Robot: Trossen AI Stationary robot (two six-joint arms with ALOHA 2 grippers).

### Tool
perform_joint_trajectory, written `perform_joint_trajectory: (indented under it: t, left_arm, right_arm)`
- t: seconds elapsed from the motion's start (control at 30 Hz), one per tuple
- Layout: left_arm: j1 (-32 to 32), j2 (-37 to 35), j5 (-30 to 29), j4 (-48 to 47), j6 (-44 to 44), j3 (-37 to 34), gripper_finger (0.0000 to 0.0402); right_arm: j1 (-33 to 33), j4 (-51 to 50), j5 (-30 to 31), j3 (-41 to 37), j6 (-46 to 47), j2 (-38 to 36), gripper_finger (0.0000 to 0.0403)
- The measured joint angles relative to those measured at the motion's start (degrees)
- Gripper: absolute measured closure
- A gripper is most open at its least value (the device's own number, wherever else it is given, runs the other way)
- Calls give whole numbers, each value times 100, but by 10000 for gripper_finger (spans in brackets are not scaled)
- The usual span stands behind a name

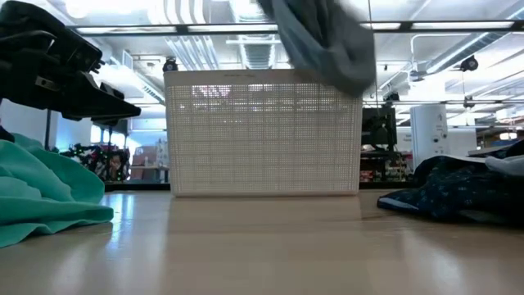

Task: Sort clothes
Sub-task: Put the gray shirt into the white laundry bin

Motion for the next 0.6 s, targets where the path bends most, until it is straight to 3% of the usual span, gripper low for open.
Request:
perform_joint_trajectory:
  t: [0.23, 0.4, 0.6]
  left_arm:
    - [0, 0, 0, 0, 0, 0, 364]
    - [0, 0, 0, -2, 0, 1, 364]
    - [0, 0, 0, 0, -1, 0, 364]
  right_arm:
    - [-698, 2, -347, -2, 123, 178, 401]
    - [-1137, -78, -1156, 0, 631, 393, 401]
    - [-1441, -1220, -1786, 0, 1140, 841, 401]
